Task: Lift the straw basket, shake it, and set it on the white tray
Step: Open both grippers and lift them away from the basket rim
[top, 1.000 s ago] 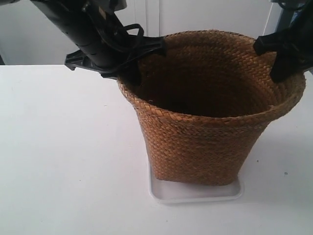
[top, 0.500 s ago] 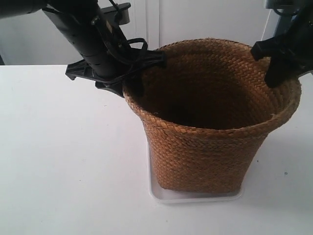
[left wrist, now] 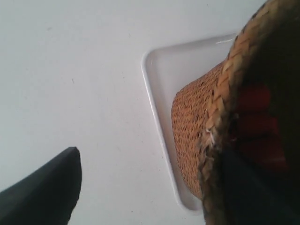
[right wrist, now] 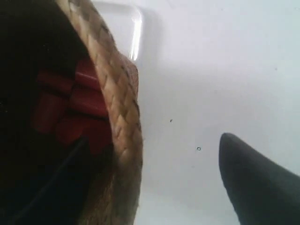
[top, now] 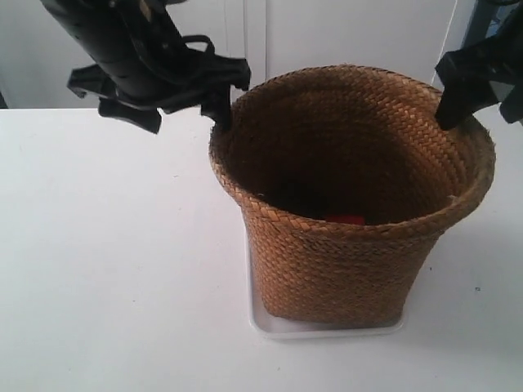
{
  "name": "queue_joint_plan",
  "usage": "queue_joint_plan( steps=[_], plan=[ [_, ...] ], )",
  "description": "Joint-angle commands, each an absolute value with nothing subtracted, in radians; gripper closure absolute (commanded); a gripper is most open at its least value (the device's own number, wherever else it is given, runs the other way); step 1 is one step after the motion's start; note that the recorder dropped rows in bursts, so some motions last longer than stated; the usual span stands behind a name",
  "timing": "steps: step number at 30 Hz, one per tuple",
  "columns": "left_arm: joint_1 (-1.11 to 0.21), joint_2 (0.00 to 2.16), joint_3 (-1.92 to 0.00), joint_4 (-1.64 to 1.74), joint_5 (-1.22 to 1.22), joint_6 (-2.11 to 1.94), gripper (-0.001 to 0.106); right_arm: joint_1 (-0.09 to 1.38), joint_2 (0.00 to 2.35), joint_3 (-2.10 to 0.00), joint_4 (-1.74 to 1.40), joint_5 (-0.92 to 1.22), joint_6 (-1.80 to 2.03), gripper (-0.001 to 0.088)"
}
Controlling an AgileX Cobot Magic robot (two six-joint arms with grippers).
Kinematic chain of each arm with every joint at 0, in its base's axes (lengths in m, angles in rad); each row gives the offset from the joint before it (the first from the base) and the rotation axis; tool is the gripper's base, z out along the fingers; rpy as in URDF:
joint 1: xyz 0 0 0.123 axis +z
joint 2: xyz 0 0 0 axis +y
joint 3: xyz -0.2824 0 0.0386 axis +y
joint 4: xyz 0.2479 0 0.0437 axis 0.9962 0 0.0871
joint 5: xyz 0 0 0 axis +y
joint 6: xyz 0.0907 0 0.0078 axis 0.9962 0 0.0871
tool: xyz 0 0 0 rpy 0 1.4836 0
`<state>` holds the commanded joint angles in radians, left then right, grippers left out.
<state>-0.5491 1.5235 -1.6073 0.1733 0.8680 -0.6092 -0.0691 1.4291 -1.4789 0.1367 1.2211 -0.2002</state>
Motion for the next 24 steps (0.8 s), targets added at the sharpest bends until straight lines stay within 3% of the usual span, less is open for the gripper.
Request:
queue_joint_plan(
  steps=[10,12,15,18,24],
  plan=[
    [-0.549,1.377,-1.605,0.159,0.975,-0.407,0.028,-0.069,1.193,-1.475,0.139,1.221,-0.178,0.0177],
    [-0.549,1.36,-1.597,0.159,0.998,-0.37,0.036,-0.069,1.143,-1.475,0.141,1.221,-0.178,0.0217],
    [-0.549,1.326,-1.561,0.127,1.0,-0.309,0.064,-0.069,1.079,-1.475,0.141,1.221,-0.174,0.0307],
    [-0.549,1.277,-1.499,0.079,0.951,-0.248,0.106,-0.069,1.013,-1.475,0.139,1.221,-0.152,0.0397],
    [-0.549,1.173,-1.364,0.015,0.762,-0.211,0.104,-0.069,0.91,-1.475,0.141,1.221,-0.152,0.0423]
  ],
)
